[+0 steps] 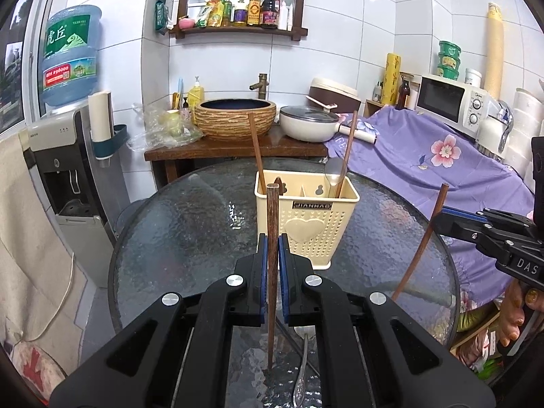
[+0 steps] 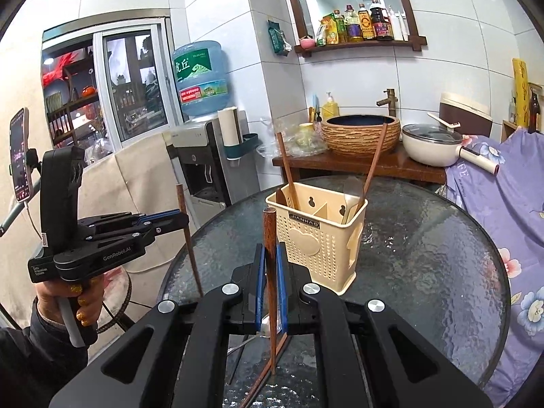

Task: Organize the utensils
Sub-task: 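Lift the brown chopsticks with both tools toward the cream holder, then lower the chopsticks into the holder and open both tools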

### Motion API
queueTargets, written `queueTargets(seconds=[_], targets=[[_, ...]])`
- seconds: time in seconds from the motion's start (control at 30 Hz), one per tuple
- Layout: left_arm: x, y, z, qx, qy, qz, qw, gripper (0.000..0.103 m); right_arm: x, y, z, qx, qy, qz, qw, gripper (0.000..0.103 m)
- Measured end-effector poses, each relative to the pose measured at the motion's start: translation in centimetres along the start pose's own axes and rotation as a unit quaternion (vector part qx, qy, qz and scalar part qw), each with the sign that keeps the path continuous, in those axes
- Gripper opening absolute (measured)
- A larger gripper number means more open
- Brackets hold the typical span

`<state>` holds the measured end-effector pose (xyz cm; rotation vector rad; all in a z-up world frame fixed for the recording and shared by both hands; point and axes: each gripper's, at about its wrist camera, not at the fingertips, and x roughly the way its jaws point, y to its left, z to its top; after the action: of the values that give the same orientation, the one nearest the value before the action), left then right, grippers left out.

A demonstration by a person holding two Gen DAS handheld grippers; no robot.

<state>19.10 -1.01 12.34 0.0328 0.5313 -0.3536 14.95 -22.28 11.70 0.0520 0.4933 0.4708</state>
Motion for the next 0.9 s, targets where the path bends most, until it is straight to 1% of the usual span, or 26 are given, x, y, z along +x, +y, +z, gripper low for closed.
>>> queueTargets(seconds=[0.2, 0.4, 0.53, 0.67, 0.8, 0.9], targets=[[-0.4, -0.4, 1.6, 0.007, -0.008, -0.009, 0.9999, 0.007, 0.0, 0.2, 0.9, -0.013, -0.002, -0.001, 1.0, 0.007], [-1.2, -0.6, 4.5, 0.011, -0.023, -0.024, 0.9994, 0.007, -0.4, 0.9, 3.4, -0.035, -0.013, -0.006, 0.999, 0.007], [-2.0, -0.7, 7.3, 0.009, -0.04, -0.033, 0.9986, 0.007, -0.9, 0.8, 6.0, -0.039, -0.027, -0.009, 0.999, 0.007], [-3.2, -0.8, 11.2, 0.0, -0.07, -0.036, 0.9969, 0.007, -1.5, 0.5, 9.6, -0.038, -0.047, -0.011, 0.998, 0.007], [-3.7, -0.8, 15.2, -0.014, -0.103, -0.028, 0.9942, 0.007, -1.9, 0.4, 12.7, -0.045, -0.076, -0.036, 0.995, 0.007], [-3.2, -0.9, 17.5, -0.027, -0.115, -0.026, 0.9927, 0.007, -1.4, 0.3, 14.5, -0.053, -0.091, -0.049, 0.993, 0.007]])
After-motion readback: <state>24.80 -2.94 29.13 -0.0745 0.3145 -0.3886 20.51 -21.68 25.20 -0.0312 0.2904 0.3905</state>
